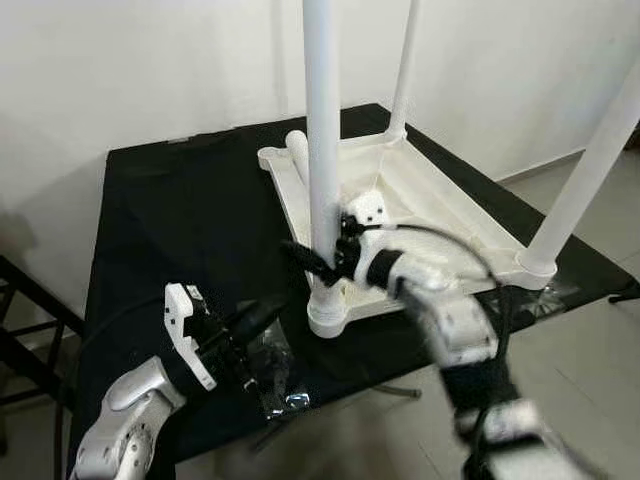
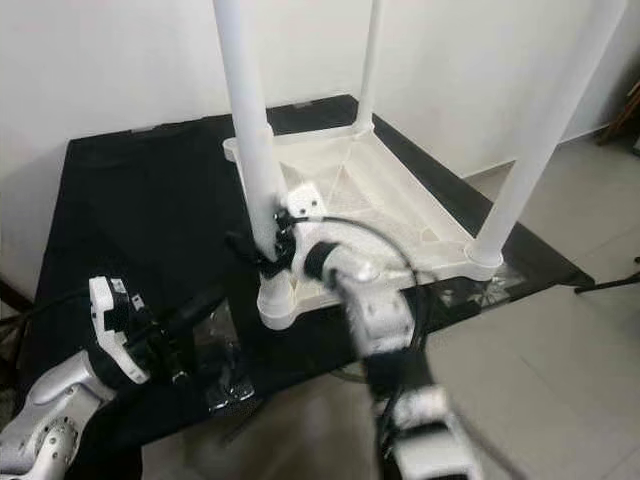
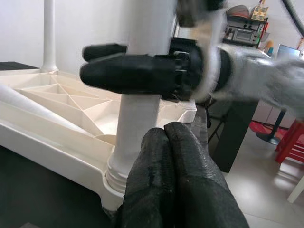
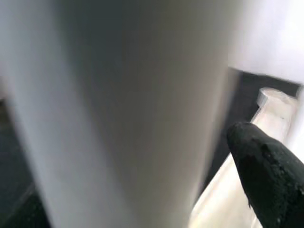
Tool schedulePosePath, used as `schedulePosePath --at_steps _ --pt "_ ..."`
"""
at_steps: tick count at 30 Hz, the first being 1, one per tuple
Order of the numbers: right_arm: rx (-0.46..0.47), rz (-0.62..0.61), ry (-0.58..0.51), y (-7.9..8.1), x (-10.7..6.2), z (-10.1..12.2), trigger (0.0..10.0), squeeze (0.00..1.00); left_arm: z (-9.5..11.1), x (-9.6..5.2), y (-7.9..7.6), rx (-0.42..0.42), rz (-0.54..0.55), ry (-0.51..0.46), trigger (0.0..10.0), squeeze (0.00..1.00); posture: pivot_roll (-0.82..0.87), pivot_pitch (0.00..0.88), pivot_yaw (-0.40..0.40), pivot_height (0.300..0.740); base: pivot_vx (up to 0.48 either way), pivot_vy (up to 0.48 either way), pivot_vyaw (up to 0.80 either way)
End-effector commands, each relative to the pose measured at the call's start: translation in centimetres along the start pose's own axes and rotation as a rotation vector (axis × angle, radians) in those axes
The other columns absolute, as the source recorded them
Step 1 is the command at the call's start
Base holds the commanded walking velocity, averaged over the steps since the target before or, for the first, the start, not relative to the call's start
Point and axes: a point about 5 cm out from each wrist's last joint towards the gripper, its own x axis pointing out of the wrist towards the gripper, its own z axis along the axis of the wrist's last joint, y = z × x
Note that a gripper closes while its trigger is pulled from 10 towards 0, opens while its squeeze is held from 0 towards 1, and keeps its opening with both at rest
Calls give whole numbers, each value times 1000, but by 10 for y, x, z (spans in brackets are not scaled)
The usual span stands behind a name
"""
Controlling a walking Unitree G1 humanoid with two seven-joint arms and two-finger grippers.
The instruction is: Building children table
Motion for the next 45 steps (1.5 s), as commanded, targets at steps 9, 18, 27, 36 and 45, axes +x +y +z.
schedulePosePath --at_steps 9,18,27,36,45 --pt "18 241 -18 -16 -3 10 10000 0 -3 -3 0 -5 10 17 10000 0 26 0 14 740 0 0 0" --pt "60 378 -22 -22 -6 14 0 0 -4 -4 -3 -3 9 21 10000 0 42 0 7 740 0 0 0" --pt "20 383 56 -34 -16 2 0 0 -5 -3 -4 -6 6 22 10000 0 34 0 7 740 0 0 0" --pt "102 -144 92 -19 -14 -38 0 0 -3 -6 -6 -7 8 18 10000 0 29 11 -20 740 0 0 0" --pt "276 -345 107 55 -6 -61 0 0 -4 -5 -5 -8 -14 33 10000 0 30 2 -12 740 0 0 0"
